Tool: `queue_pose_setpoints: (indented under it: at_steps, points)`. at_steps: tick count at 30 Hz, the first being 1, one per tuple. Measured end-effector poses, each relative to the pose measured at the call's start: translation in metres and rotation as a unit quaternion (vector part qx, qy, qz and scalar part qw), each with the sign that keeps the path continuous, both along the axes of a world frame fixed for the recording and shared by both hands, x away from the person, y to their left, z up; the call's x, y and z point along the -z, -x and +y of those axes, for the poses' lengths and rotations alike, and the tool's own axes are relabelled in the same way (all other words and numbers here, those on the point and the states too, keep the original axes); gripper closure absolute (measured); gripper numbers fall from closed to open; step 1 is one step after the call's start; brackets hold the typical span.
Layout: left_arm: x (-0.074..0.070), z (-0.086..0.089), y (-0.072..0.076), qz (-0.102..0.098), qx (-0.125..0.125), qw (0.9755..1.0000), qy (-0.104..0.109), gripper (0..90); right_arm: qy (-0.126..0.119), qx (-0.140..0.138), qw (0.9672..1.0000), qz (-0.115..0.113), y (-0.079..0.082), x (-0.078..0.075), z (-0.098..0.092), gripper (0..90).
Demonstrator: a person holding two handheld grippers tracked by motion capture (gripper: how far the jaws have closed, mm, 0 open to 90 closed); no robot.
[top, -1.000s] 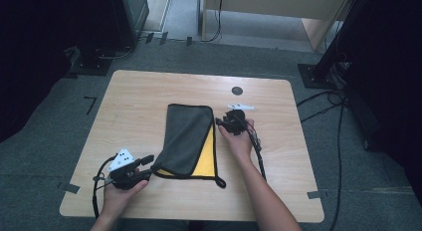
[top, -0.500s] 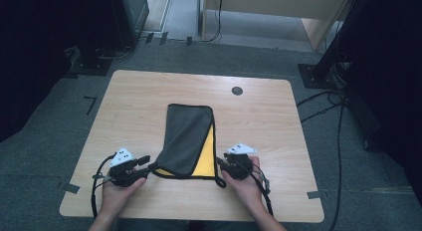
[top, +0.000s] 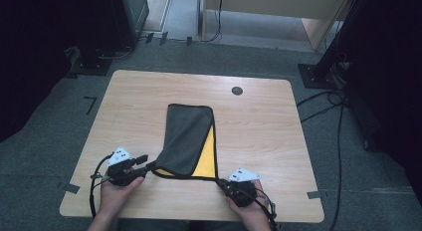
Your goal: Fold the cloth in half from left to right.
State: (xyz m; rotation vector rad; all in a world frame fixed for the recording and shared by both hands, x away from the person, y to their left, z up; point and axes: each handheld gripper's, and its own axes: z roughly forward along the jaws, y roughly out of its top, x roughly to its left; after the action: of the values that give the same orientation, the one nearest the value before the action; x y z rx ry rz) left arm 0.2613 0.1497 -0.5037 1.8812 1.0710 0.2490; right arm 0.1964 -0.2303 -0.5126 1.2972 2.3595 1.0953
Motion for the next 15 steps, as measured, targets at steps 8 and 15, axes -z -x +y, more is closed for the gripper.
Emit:
queue_pose_setpoints:
  at_steps: [8,15]
  points:
    - [0.004,-0.001,-0.005,0.010,-0.008,0.9999,-0.007,47.9,-0.015,-0.001,0.9991,-0.041,-0.001,-0.019,0.010,66.1]
    - [0.006,-0.001,-0.005,0.013,-0.015,0.9997,-0.015,46.0,-0.018,-0.029,0.9979,-0.055,-0.028,-0.022,0.055,66.0]
